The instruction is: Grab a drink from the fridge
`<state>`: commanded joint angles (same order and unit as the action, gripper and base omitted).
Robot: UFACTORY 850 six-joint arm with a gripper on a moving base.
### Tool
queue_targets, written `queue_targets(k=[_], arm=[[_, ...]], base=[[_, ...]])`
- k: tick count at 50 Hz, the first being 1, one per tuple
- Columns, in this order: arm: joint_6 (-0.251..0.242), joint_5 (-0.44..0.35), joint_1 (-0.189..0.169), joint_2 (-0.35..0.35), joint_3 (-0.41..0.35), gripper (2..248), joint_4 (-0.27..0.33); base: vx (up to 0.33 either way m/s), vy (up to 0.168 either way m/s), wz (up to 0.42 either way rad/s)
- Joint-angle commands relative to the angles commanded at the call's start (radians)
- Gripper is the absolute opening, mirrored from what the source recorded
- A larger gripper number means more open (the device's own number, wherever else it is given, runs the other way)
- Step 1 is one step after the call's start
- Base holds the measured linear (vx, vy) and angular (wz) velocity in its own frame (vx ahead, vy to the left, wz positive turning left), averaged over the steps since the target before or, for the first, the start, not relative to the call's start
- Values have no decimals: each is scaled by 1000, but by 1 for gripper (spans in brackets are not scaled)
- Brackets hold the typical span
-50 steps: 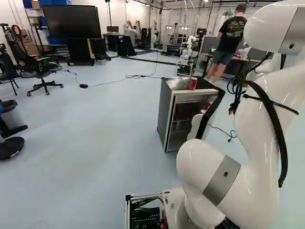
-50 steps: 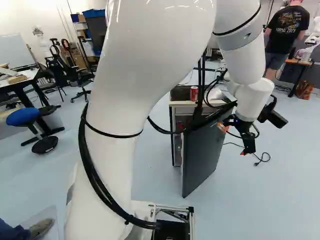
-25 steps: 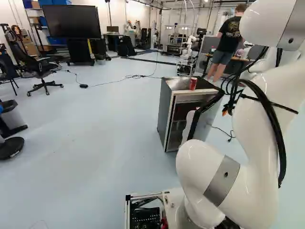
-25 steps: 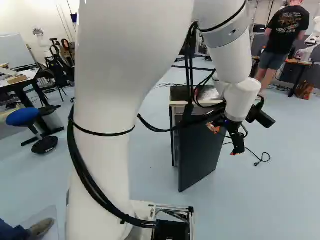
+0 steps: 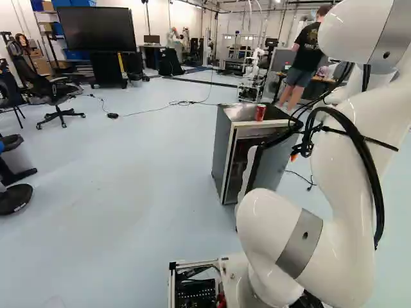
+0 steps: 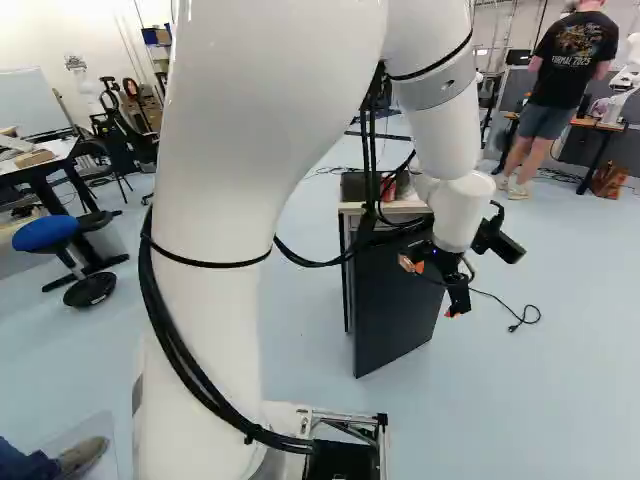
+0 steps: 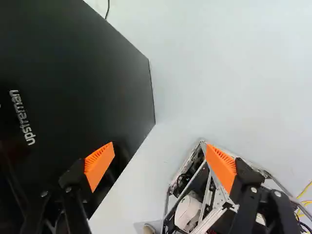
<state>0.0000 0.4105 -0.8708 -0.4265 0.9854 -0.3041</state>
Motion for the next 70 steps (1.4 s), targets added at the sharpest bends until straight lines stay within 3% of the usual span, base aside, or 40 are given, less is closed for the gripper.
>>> queue_targets(k=[18,44,70], arm=[[0,-137,39,-17,-44,247,0],[0,-376,99,48,-142,247,0],[0,-472,160,123,-240,247,0]], base=[[0,0,0],[0,0,0],[0,0,0]])
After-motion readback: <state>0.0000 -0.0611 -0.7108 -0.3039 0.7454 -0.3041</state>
